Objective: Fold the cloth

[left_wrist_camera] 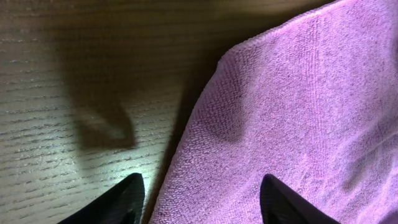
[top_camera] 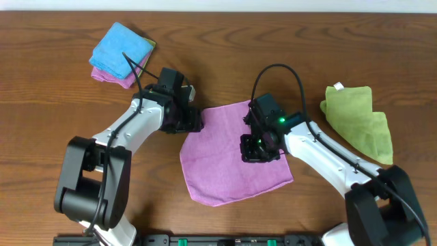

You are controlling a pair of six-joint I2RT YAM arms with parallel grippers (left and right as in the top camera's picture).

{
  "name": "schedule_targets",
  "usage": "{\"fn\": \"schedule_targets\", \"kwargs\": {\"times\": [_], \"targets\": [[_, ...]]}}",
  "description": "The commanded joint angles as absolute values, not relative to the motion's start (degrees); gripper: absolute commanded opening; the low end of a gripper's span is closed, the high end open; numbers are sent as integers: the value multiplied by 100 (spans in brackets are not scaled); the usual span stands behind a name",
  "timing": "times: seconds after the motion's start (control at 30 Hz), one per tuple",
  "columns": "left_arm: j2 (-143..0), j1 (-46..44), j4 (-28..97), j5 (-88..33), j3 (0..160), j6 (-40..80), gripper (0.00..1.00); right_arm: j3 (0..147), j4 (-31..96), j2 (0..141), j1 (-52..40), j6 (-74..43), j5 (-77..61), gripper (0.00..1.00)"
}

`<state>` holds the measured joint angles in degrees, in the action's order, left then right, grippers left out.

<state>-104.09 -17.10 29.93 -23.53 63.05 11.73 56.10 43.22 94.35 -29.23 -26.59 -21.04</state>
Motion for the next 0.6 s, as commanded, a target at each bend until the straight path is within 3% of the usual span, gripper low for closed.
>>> {"fn": "schedule_targets", "kwargs": {"times": [0.0,0.27,0.37,0.5,0.57], "targets": [[-10567,-1758,2978,-2248,6386,1072,60,5572,4307,9485,-2971,-2718,-2147,7],[-10753,-1813,2967,-2252,6381,1072,53,5572,4311,9485,-2971,-2718,-2150,7],[-10753,-1844,2934,-2259,6381,1072,41,5570,4316,9485,-2971,-2718,-2147,7],[-10753,-1879,2930,-2425,6381,1076,11,5507,4278,9485,-2971,-2744,-2143,7],[-10753,-1879,2932,-2510,6381,1074,6,5382,4176,9485,-2971,-2814,-2143,7]]}}
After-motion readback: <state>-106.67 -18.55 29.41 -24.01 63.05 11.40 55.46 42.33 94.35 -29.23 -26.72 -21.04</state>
